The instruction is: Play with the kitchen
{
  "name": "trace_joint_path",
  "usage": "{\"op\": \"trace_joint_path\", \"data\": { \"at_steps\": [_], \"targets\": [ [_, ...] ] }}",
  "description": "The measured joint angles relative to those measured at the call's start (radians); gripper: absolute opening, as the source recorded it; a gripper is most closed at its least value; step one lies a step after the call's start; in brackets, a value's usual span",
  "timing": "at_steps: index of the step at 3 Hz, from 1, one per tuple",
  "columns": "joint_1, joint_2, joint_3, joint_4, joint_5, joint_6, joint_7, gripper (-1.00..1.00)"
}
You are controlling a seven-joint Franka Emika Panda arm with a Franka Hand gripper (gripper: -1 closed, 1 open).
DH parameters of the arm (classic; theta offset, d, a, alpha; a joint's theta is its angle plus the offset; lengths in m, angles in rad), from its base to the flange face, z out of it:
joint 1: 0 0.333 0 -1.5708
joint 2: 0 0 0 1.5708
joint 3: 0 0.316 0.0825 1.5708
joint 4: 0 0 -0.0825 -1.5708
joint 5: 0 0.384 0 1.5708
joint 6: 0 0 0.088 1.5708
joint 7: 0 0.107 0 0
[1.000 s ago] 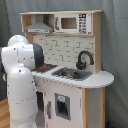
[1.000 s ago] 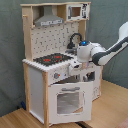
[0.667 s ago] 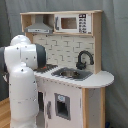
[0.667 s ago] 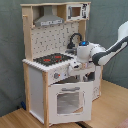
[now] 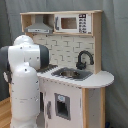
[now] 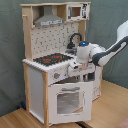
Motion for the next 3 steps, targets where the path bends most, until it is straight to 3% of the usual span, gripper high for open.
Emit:
{"op": "trace_joint_path", "data": {
  "at_steps": [1,3],
  "targets": [
    [0.002,0.073,0.000,0.000,-0.065,0.024,0.012,-1.00],
    [0.048,0.189,-0.003,-0.003,-0.187,-0.012,0.133,-1.00]
  ]
}}
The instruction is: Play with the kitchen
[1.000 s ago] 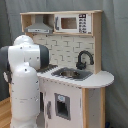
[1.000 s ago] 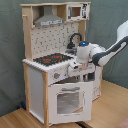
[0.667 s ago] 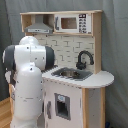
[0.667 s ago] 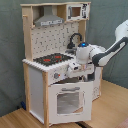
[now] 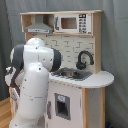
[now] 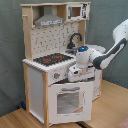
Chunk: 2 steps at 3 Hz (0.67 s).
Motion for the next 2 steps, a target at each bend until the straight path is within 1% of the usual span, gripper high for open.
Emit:
{"op": "trace_joint_path", "data": {
  "at_steps": [2],
  "targets": [
    [0.044,0.104,-0.021,0.001,-0.118,-0.069,0.137,-1.00]
  ]
}}
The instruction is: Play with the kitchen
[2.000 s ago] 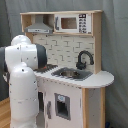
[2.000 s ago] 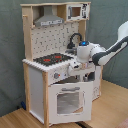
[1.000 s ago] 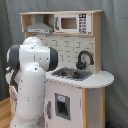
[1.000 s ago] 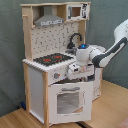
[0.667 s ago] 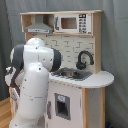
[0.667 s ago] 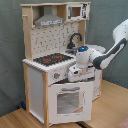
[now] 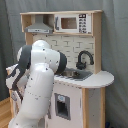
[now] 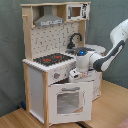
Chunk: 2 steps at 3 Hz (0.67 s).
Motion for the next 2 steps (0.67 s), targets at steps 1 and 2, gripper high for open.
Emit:
{"op": "trace_joint_path", "data": {
  "at_steps": [1,2],
  "targets": [
    [0.027,0.039,-0.001,0.002,-0.035,-0.032,0.083,-1.00],
    [0.071,0.058,-0.007,0.006,-0.040,-0.036,0.173,-1.00]
  ]
}}
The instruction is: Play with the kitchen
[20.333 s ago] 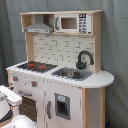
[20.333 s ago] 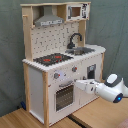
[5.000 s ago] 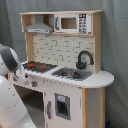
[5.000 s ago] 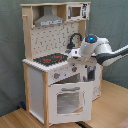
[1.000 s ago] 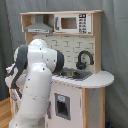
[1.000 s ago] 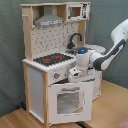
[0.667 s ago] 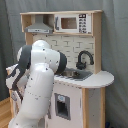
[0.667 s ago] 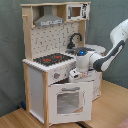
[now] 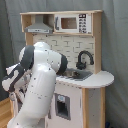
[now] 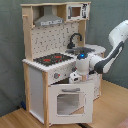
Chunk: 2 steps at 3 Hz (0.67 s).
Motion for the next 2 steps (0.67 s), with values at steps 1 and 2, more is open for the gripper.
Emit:
{"op": "trace_joint_path", "data": {
  "at_steps": [1,2],
  "targets": [
    [0.037,0.008,-0.011,0.002,0.000,0.000,0.099,-1.00],
    [0.056,0.009,-0.004,0.012,0.000,0.000,0.201,-1.00]
  ]
}}
